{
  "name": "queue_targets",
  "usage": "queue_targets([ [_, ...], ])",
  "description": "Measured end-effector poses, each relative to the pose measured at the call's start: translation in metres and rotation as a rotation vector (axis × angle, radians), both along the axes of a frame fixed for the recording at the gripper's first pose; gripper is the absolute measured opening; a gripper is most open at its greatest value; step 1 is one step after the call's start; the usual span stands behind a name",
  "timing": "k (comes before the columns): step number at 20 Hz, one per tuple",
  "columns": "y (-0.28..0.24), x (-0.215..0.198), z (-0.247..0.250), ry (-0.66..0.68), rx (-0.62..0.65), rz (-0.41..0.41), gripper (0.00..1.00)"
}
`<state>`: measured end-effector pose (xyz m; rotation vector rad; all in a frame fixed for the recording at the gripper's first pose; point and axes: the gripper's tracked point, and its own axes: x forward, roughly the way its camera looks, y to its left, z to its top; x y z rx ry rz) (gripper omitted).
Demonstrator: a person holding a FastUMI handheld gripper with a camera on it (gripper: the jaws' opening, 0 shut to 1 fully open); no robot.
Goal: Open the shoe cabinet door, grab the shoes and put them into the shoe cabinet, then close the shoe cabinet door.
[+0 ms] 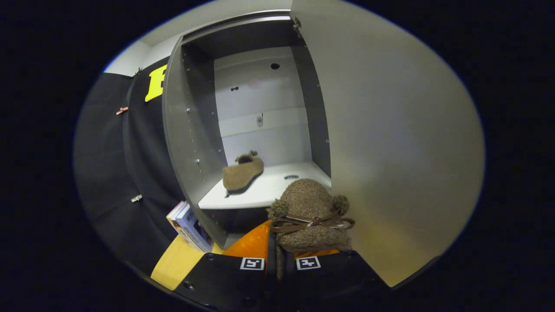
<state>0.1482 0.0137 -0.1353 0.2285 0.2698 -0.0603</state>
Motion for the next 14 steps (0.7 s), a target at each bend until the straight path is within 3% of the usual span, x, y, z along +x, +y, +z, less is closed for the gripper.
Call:
queue_targets([
  [7,0.002,0.084,0.049,-0.034,-0.017,-0.008,0.12],
  [14,-0.008,0.191,0.025,0.069,-0.028,-0.004,0.12],
])
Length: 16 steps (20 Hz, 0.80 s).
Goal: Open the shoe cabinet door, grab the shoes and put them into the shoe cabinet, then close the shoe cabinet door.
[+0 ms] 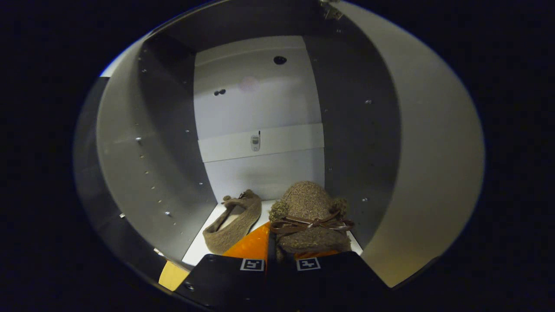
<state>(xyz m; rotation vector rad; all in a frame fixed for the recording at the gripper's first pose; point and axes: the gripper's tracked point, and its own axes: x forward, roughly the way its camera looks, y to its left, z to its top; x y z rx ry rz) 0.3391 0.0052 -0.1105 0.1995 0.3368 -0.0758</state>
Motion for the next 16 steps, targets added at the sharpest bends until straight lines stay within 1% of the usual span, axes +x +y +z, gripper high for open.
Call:
queue_targets([
  [3,-0.009,0.045,-0.021,0.038,-0.024,-0.017,0.12],
  [8,-0.013,0.094,-0.062,0.121,-0.090,-0.022,0.12],
  [12,-0.013,0.116,-0.088,0.180,-0.136,-0.027,0.12],
  [15,-0.011,0.122,-0.099,0.208,-0.140,-0.034,0.12],
  [16,-0.012,0.122,-0.101,0.215,-0.142,-0.040,0.15],
])
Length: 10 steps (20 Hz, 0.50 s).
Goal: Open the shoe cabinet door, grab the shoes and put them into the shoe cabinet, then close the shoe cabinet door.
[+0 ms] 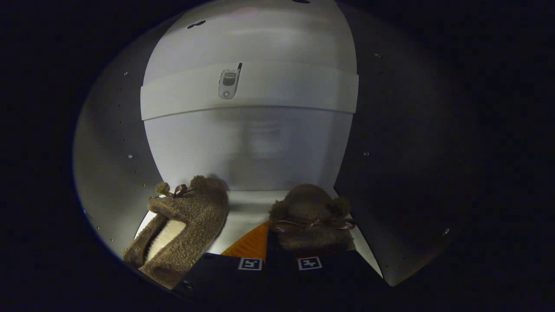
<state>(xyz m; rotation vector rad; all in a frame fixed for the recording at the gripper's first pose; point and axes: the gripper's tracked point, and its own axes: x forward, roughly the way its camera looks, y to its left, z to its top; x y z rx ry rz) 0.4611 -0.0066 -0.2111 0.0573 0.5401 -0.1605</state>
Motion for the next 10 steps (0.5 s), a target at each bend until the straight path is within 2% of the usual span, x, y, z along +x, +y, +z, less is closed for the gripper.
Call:
queue_targets([
  [3,0.010,-0.013,-0.006,0.057,0.034,0.016,0.26],
  [5,0.017,-0.022,-0.002,0.070,0.054,0.043,0.41],
  [10,0.026,-0.054,0.011,0.098,0.039,0.093,0.97],
])
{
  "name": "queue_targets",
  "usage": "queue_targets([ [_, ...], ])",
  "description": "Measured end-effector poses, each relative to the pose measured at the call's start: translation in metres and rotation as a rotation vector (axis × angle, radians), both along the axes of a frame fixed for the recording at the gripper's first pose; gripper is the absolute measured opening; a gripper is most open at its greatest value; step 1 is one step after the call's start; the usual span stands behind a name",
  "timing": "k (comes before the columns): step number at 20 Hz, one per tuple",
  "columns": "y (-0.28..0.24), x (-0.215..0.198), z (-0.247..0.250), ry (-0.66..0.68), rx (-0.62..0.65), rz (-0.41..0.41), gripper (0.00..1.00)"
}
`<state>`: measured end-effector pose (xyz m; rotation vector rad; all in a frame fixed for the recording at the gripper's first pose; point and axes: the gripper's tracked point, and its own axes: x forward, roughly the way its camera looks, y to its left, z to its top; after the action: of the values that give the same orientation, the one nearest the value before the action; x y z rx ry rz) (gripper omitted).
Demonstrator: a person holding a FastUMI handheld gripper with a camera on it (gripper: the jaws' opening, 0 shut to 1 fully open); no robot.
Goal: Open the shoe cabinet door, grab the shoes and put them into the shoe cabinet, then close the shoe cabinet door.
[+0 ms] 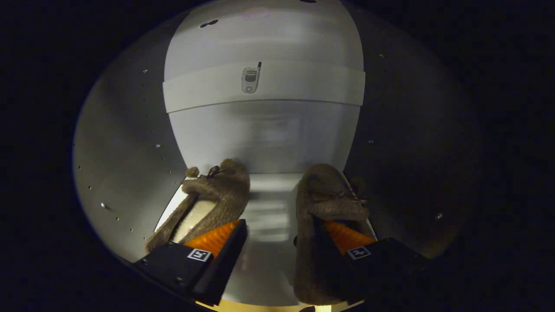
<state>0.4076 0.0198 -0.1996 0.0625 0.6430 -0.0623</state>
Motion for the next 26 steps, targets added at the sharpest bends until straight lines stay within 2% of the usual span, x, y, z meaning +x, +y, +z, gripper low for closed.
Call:
queue_targets([
  [4,-0.003,-0.019,0.012,-0.004,-0.003,-0.001,0.98],
  [11,-0.011,-0.040,0.044,-0.094,0.049,-0.029,0.98],
  [14,-0.006,-0.049,0.060,-0.169,0.047,0.003,0.98],
  [18,-0.007,-0.067,0.099,-0.332,0.020,-0.006,0.98],
  [22,-0.008,-0.105,0.149,-0.519,-0.003,-0.022,0.98],
  [26,-0.010,-0.171,0.190,-0.604,-0.034,-0.042,0.98],
])
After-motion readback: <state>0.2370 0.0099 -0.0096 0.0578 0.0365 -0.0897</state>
